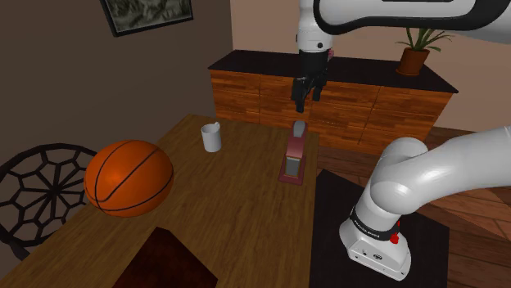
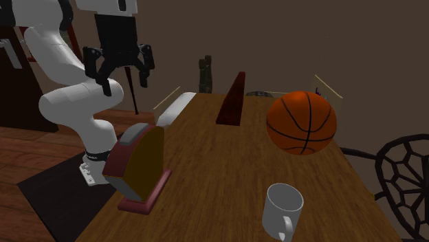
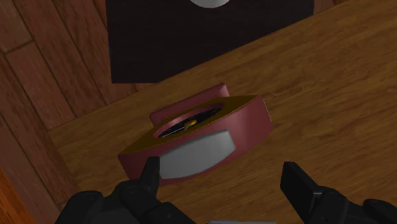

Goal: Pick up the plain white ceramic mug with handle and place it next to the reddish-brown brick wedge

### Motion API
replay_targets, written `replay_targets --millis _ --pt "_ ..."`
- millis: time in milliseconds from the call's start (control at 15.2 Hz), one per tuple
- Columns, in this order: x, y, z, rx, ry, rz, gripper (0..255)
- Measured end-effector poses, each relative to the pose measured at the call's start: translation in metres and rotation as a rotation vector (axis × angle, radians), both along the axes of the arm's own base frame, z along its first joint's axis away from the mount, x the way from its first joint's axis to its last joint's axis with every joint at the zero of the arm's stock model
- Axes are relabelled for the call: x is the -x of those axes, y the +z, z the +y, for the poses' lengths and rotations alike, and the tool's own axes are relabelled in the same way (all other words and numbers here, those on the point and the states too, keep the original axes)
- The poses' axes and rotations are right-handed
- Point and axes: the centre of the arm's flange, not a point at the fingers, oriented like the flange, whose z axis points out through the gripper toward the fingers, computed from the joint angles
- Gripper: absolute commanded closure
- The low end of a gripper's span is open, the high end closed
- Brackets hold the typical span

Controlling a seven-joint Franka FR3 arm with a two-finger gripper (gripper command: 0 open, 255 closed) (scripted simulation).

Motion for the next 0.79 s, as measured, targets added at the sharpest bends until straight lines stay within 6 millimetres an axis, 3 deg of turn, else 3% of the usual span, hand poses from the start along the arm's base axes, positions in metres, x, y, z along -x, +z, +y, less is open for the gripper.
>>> replay_targets --millis 264,792 --pt "-0.021 -0.016 0.009 0.001 -0.011 -0.006 0" --pt "-0.104 -0.058 0.041 0.004 -0.054 -0.035 0"
